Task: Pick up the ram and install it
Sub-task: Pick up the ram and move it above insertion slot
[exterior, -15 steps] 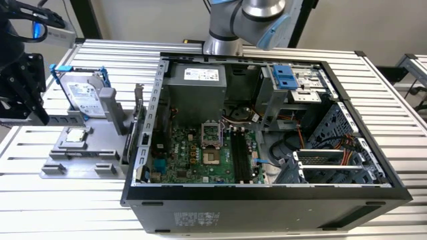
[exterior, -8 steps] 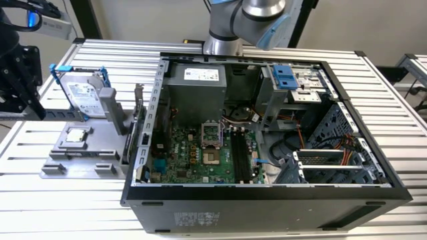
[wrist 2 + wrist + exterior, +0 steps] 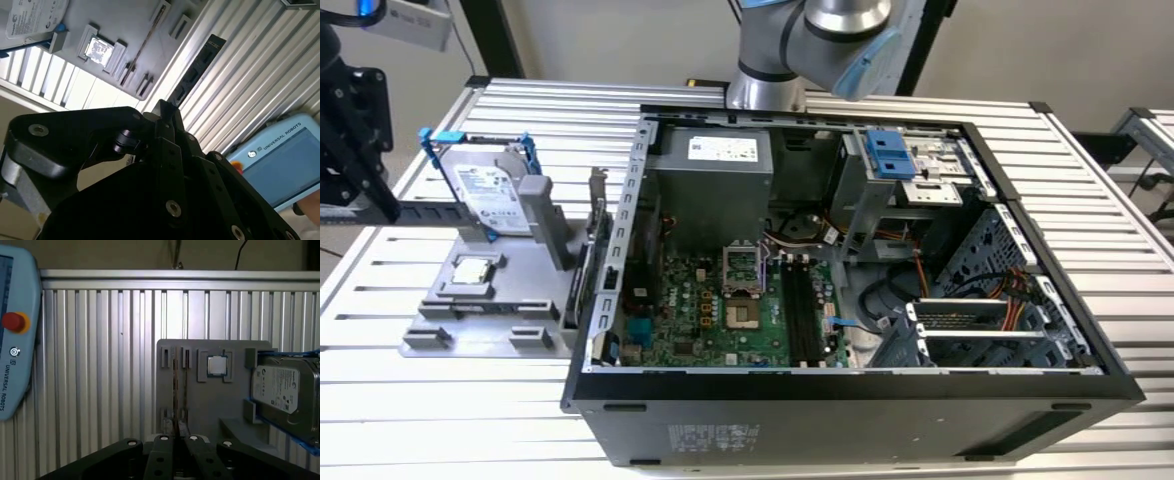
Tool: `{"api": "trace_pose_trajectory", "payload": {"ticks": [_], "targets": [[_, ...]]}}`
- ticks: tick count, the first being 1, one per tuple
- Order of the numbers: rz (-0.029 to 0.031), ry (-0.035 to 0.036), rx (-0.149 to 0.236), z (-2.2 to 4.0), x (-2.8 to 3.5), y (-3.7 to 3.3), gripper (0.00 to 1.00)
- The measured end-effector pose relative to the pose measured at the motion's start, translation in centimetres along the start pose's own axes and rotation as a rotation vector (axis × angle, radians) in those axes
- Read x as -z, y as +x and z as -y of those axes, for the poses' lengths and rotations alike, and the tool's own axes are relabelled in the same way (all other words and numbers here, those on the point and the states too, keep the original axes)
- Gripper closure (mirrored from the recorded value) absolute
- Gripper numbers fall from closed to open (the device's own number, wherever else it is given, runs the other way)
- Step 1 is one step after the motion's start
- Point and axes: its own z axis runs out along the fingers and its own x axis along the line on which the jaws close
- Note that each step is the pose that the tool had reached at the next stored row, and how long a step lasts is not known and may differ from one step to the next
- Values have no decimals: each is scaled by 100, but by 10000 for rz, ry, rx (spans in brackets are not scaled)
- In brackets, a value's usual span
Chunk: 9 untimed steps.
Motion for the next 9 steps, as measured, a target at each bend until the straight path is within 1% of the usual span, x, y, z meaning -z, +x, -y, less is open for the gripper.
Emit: {"api": "trace_pose_trajectory", "payload": {"ticks": [3,7,9], "targets": [[0,2,0,-1,28,-1,100],[-9,-1,0,0,29,-1,100],[-11,-2,-1,16,31,-2,100]]}}
